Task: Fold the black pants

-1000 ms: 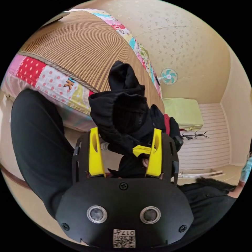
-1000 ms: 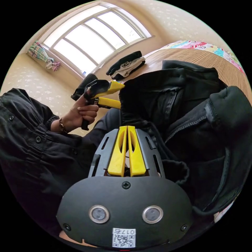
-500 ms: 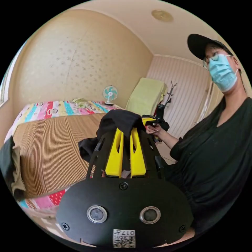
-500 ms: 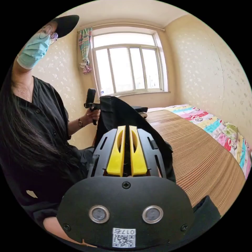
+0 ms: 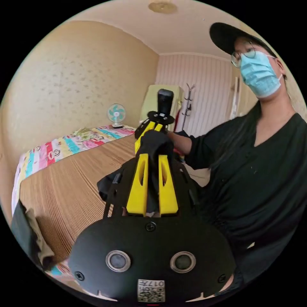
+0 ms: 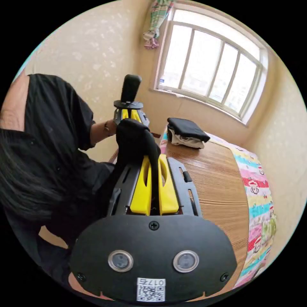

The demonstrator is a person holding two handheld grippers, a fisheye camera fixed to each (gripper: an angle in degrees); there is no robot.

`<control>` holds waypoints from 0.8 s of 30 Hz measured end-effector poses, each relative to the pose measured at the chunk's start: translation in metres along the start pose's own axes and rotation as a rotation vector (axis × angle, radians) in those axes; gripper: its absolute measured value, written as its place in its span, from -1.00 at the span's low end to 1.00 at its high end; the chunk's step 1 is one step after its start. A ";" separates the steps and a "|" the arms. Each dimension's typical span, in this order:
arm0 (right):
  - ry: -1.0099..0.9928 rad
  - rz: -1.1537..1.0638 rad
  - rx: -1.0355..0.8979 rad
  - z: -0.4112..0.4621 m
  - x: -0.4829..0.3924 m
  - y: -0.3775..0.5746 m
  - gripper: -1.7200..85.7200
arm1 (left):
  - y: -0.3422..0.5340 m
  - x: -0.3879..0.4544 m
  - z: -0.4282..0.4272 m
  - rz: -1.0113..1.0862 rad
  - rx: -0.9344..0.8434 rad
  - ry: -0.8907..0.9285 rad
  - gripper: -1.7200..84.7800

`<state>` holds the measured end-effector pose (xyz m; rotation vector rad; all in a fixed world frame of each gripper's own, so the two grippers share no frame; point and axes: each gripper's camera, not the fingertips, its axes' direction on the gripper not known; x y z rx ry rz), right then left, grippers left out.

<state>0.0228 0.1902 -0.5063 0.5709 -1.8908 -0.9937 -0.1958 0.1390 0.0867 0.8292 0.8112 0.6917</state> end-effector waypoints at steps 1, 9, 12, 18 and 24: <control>0.126 0.105 0.036 0.001 0.004 -0.004 -0.85 | 0.015 0.007 -0.020 -0.052 0.046 -0.075 -0.78; 0.652 0.286 0.419 -0.077 -0.038 -0.082 -0.85 | 0.059 0.066 -0.039 -0.115 0.069 -0.215 -0.64; 0.711 0.269 0.543 -0.106 -0.063 -0.123 -0.86 | 0.040 0.084 -0.035 -0.079 0.046 -0.296 -0.57; 0.909 0.161 0.553 -0.140 -0.133 -0.214 -0.87 | -0.063 0.130 -0.042 0.087 0.153 -0.515 -0.50; 1.044 0.226 0.553 -0.166 -0.183 -0.248 -0.89 | -0.126 0.224 -0.086 0.331 0.644 -0.148 -0.85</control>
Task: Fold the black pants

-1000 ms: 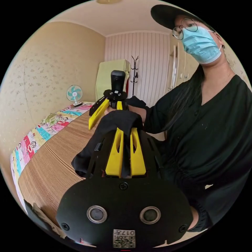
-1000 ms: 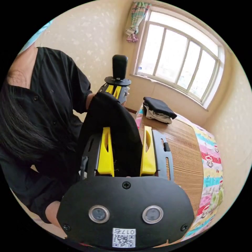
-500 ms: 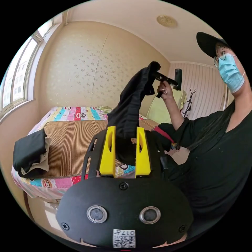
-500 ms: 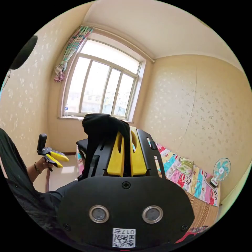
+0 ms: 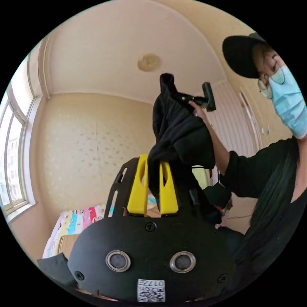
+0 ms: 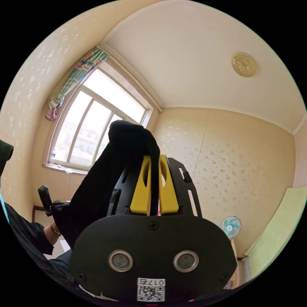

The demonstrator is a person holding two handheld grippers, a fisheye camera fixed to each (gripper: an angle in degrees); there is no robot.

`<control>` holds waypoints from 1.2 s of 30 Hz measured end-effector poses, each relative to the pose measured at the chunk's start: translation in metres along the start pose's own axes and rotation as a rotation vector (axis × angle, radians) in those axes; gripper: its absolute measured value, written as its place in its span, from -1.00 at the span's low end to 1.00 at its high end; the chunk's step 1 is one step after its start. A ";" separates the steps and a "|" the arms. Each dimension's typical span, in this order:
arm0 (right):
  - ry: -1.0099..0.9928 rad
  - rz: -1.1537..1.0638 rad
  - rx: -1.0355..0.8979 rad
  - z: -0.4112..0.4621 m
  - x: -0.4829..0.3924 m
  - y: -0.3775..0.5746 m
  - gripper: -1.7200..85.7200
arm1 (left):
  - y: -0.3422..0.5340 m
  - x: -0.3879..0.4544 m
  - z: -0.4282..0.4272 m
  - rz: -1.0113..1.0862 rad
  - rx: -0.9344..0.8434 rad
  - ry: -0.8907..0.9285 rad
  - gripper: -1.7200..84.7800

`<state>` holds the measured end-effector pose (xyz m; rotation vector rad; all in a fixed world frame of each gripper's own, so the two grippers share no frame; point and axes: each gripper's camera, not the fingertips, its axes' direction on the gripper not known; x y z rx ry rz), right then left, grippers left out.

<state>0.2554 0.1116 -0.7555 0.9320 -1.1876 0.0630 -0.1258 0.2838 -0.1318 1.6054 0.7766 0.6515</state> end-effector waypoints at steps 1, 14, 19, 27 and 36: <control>0.042 0.011 0.025 -0.015 0.002 -0.005 -0.89 | -0.020 0.000 -0.001 -0.058 0.055 0.038 -0.86; 0.211 0.057 0.123 -0.066 0.042 -0.046 -0.90 | -0.221 -0.052 0.046 -0.171 0.148 -0.045 -0.86; 0.209 0.145 0.141 -0.015 0.064 -0.005 -0.90 | -0.177 -0.077 0.100 -0.200 0.113 -0.173 -0.86; 0.526 0.244 -0.410 0.357 0.259 -0.004 -0.72 | -0.178 -0.329 0.387 -0.264 -0.418 -0.388 -0.81; 0.325 0.295 -0.849 0.415 0.309 0.255 -0.71 | 0.120 -0.462 0.415 -0.321 -1.055 -0.361 -0.75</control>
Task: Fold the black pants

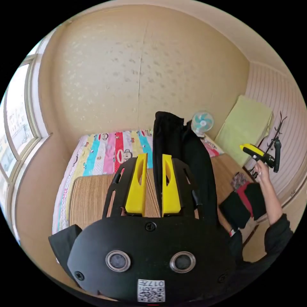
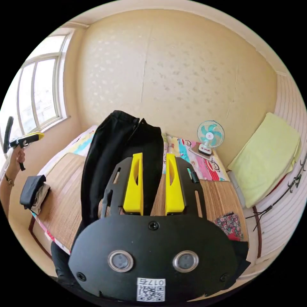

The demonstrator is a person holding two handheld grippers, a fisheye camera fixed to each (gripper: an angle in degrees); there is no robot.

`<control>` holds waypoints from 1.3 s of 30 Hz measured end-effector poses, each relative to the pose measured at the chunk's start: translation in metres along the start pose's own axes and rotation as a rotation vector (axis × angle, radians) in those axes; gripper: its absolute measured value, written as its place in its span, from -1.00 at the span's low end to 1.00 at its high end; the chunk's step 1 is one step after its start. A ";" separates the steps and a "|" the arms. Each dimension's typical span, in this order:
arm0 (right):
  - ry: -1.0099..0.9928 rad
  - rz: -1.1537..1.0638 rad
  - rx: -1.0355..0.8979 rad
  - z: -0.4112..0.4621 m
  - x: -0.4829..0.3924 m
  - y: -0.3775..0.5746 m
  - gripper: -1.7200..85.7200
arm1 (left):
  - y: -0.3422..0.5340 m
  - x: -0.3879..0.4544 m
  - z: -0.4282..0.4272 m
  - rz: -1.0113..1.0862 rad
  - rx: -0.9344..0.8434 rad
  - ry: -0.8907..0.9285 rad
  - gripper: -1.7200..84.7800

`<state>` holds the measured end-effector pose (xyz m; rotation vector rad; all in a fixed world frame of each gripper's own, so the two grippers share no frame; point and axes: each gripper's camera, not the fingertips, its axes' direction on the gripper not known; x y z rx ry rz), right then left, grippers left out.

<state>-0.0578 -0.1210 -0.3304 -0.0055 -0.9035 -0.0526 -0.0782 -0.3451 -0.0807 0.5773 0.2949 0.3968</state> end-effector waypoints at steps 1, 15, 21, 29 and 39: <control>-0.032 0.015 -0.026 0.017 0.005 0.056 -0.72 | 0.045 -0.007 0.046 0.002 -0.097 0.032 -0.72; -0.243 0.369 -0.499 -0.019 0.083 0.372 -0.75 | 0.369 0.018 0.131 -0.342 -0.305 0.489 -0.85; -0.183 0.299 -0.578 -0.051 0.127 0.292 -0.78 | 0.386 -0.087 0.071 -0.525 -0.063 1.037 -0.87; -0.442 0.121 -0.529 -0.100 0.097 0.222 -0.73 | 0.381 -0.130 0.014 -0.430 -0.298 0.408 -0.67; -0.526 -0.066 -0.630 -0.094 0.037 0.181 -0.78 | 0.327 -0.083 0.085 -0.240 -0.412 0.320 -0.86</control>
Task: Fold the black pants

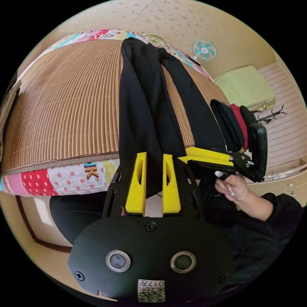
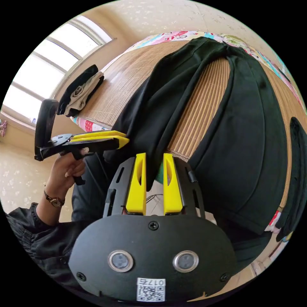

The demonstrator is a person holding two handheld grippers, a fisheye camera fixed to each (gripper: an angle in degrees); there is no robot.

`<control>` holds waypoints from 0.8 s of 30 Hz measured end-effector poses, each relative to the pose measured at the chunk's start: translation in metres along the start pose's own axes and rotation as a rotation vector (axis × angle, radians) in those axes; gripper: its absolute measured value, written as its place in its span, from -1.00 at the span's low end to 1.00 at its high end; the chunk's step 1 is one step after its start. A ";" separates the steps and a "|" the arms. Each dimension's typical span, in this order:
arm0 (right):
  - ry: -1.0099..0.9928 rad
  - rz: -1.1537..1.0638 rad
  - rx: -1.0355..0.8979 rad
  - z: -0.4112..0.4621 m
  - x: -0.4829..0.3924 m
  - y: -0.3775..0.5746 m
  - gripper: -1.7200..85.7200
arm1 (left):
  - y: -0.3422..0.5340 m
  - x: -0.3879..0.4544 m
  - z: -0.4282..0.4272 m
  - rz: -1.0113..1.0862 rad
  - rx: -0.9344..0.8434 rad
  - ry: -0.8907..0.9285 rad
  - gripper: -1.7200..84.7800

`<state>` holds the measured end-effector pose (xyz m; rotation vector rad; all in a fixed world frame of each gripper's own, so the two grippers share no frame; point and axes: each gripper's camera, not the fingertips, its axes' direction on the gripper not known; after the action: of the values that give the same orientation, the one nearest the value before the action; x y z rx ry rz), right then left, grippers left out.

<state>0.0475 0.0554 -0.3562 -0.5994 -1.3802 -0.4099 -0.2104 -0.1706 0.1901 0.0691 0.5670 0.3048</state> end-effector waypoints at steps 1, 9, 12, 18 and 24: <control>-0.048 -0.075 -0.006 -0.013 0.000 0.003 -0.83 | 0.004 -0.018 -0.011 -0.043 0.004 0.117 -0.90; -0.071 0.013 -0.027 -0.109 0.073 0.067 -0.86 | 0.140 -0.172 -0.096 -0.373 0.203 0.397 -0.98; -0.017 0.272 0.134 -0.174 0.138 0.108 -0.79 | 0.179 -0.182 -0.127 -0.387 0.234 0.337 -0.98; 0.002 0.638 0.139 -0.218 0.251 0.166 -0.72 | 0.153 -0.144 -0.149 -0.239 0.238 0.275 -0.95; -0.298 0.630 0.272 -0.252 0.259 0.203 -0.85 | 0.038 -0.024 -0.100 0.074 0.066 0.540 -0.72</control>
<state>0.4074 0.0789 -0.1528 -0.8481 -1.4102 0.3810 -0.2933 -0.1436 0.1237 0.0715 1.1124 0.3796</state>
